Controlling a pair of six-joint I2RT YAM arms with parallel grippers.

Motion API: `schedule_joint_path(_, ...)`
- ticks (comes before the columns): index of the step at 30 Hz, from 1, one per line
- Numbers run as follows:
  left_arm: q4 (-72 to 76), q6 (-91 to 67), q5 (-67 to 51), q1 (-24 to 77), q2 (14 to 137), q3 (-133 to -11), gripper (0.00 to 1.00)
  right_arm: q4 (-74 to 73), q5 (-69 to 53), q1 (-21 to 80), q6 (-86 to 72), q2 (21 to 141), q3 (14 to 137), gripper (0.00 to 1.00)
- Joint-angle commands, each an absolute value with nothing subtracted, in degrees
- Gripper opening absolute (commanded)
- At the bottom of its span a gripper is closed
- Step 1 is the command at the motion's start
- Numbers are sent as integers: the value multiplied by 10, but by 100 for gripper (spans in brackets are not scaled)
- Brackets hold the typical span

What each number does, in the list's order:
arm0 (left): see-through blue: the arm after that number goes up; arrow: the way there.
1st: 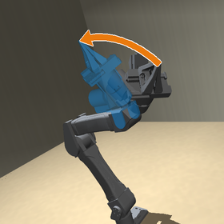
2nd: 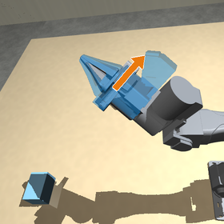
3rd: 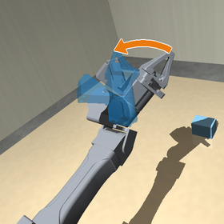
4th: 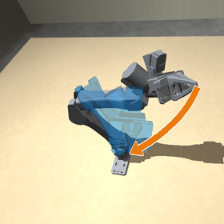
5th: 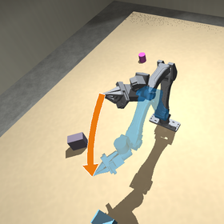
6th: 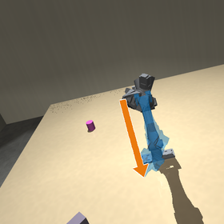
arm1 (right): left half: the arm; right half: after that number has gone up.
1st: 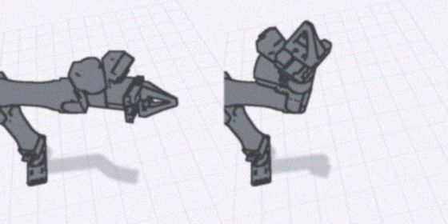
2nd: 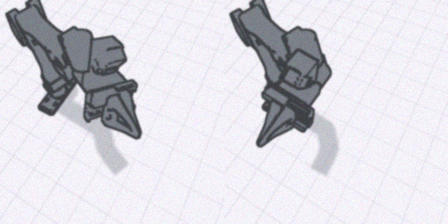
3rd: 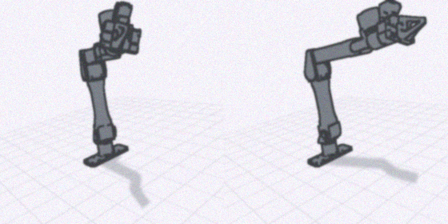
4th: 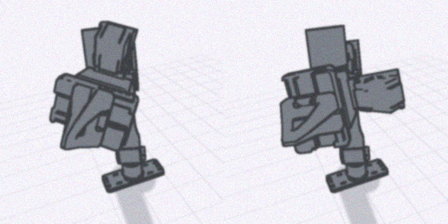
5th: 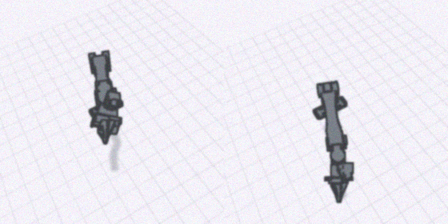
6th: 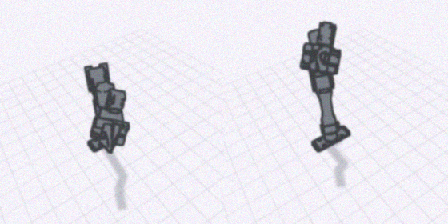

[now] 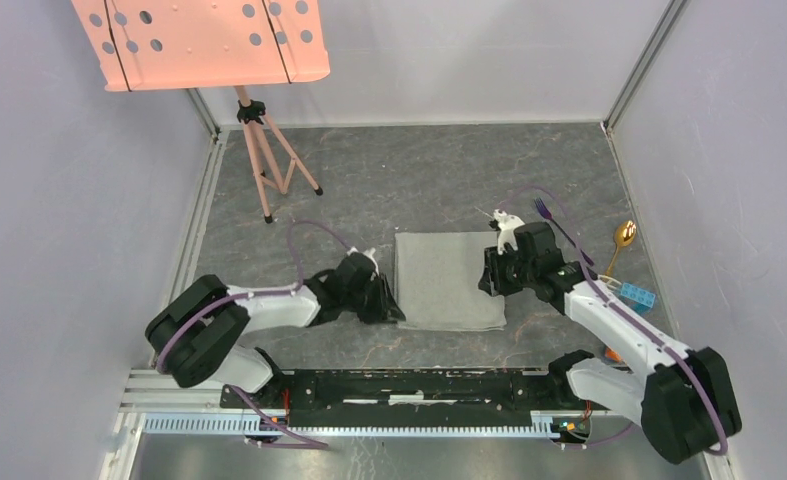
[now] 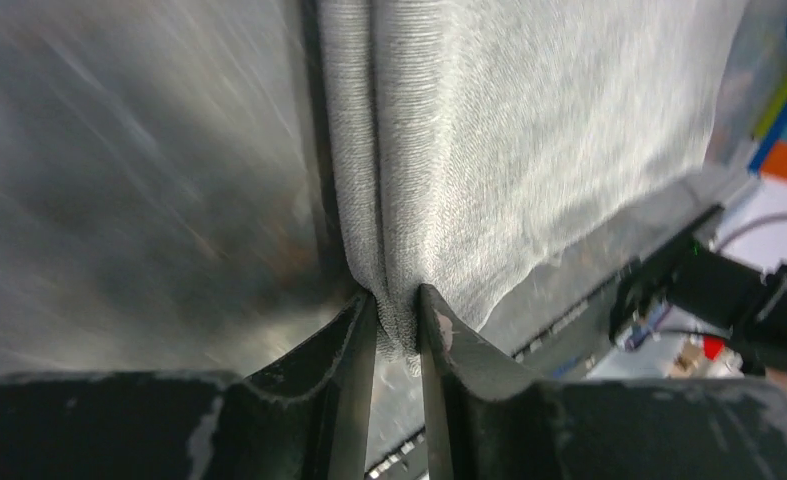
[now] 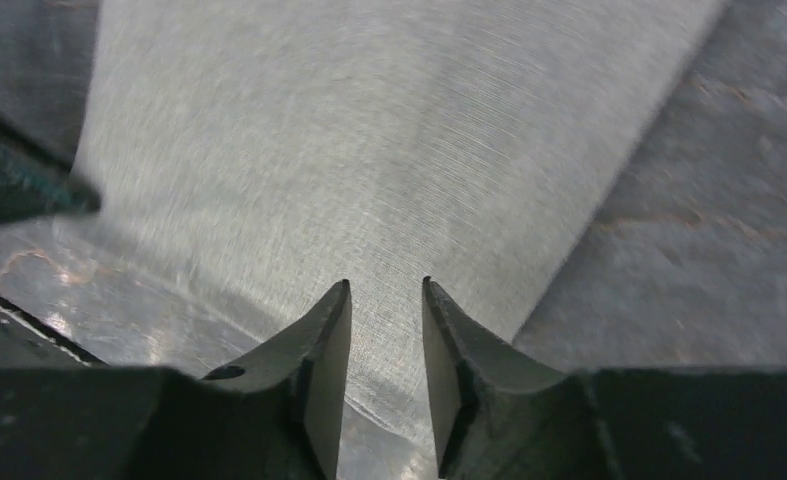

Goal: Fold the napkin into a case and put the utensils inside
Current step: Rotate the square-folded napkin at the center of the board.

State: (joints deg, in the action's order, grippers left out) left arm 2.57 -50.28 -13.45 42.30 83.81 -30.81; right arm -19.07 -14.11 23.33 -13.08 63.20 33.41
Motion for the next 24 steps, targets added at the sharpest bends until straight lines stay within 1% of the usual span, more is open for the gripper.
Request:
schedule_joint_path(1, 61, -660, -65, 500, 811, -229, 31, -282, -71, 199, -145, 574, 315, 41)
schedule_joint_path(4, 37, -652, -68, 507, 787, -230, 34, -302, -66, 173, -149, 537, 296, 48)
schedule_joint_path(6, 20, -643, -70, 511, 774, -238, 44, -313, -67, 157, -151, 534, 288, 49)
schedule_joint_path(9, 6, -641, -73, 520, 762, -248, 55, -328, -86, 140, -148, 547, 275, 49)
schedule_joint_path(11, 5, -642, -75, 526, 761, -250, 59, -332, -97, 138, -150, 542, 259, 48)
schedule_joint_path(14, 6, -642, -69, 536, 766, -248, 58, -329, -107, 138, -161, 519, 248, 47)
schedule_joint_path(17, 5, -640, -71, 538, 781, -251, 50, -327, -123, 138, -166, 517, 239, 43)
schedule_joint_path(21, 6, -642, -68, 544, 786, -251, 48, -325, -146, 138, -161, 527, 235, 32)
schedule_joint_path(24, 3, -641, -60, 544, 776, -250, 48, -330, -150, 137, -159, 519, 236, 30)
